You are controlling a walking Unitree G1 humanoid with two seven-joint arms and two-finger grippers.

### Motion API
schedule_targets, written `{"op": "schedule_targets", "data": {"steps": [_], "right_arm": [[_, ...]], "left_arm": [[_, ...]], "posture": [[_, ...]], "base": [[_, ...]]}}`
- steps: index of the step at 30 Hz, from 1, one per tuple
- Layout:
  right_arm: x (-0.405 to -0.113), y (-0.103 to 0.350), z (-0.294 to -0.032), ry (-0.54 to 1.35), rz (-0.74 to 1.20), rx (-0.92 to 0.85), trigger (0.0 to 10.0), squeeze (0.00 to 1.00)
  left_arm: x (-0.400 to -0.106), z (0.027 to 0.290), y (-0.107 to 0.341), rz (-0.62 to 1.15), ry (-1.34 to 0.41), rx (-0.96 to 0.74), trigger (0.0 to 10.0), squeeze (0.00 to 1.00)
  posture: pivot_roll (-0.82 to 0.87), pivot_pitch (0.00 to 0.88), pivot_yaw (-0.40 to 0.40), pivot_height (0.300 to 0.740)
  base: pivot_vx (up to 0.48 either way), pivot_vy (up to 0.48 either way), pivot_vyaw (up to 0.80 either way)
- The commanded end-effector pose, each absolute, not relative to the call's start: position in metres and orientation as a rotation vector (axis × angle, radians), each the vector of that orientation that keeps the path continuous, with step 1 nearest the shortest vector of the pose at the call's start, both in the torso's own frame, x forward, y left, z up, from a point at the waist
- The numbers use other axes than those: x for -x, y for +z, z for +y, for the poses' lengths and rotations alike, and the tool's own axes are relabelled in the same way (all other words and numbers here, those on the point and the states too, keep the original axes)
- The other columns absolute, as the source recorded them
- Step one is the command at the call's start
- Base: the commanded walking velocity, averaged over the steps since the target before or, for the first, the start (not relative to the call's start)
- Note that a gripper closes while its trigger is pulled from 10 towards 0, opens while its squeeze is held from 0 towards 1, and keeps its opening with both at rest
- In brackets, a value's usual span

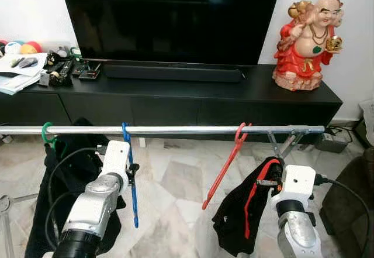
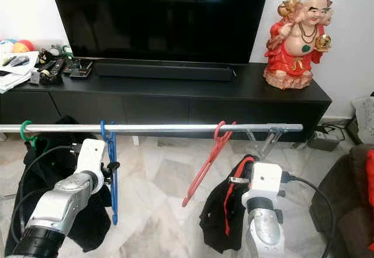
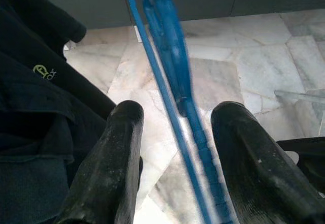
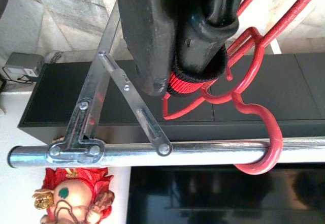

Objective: Hang hanger

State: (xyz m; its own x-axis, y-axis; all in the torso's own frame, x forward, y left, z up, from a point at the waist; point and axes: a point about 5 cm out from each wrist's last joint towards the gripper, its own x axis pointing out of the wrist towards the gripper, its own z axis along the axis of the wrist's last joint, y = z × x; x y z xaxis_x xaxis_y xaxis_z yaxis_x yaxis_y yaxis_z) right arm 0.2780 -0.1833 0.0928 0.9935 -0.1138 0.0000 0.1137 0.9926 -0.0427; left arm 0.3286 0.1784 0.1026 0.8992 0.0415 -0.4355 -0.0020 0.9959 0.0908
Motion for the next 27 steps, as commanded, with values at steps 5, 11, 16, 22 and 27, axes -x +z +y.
{"op": "schedule_targets", "data": {"steps": [5, 11, 16, 22, 27], "right_arm": [[-0.282, 0.100, -0.182, -0.111, -0.023, 0.042, 10.0, 0.00], [-0.282, 0.099, -0.181, -0.106, -0.020, 0.039, 10.0, 0.00], [-0.282, 0.099, -0.180, -0.104, -0.020, 0.038, 10.0, 0.00], [-0.282, 0.099, -0.179, -0.104, -0.021, 0.037, 10.0, 0.00], [-0.282, 0.099, -0.180, -0.105, -0.021, 0.037, 10.0, 0.00]], "left_arm": [[-0.335, 0.180, 0.102, 0.454, 0.066, -0.097, 10.0, 0.00], [-0.343, 0.180, 0.106, 0.409, 0.094, -0.024, 10.0, 0.00], [-0.348, 0.180, 0.107, 0.376, 0.112, 0.029, 10.0, 0.00], [-0.354, 0.180, 0.106, 0.342, 0.107, 0.081, 10.0, 0.00], [-0.356, 0.182, 0.104, 0.330, 0.105, 0.083, 0.0, 0.00]], "posture": [[0.08, 0.068, -0.022, 0.740], [0.08, 0.071, -0.024, 0.740], [0.08, 0.071, -0.024, 0.740], [0.08, 0.070, -0.025, 0.740], [0.07, 0.069, -0.025, 0.740]], "base": [[0.000, 0.000, 0.00], [0.000, 0.000, 0.00], [0.000, 0.000, 0.00], [0.000, 0.000, 0.00], [0.000, 0.000, 0.00]]}}
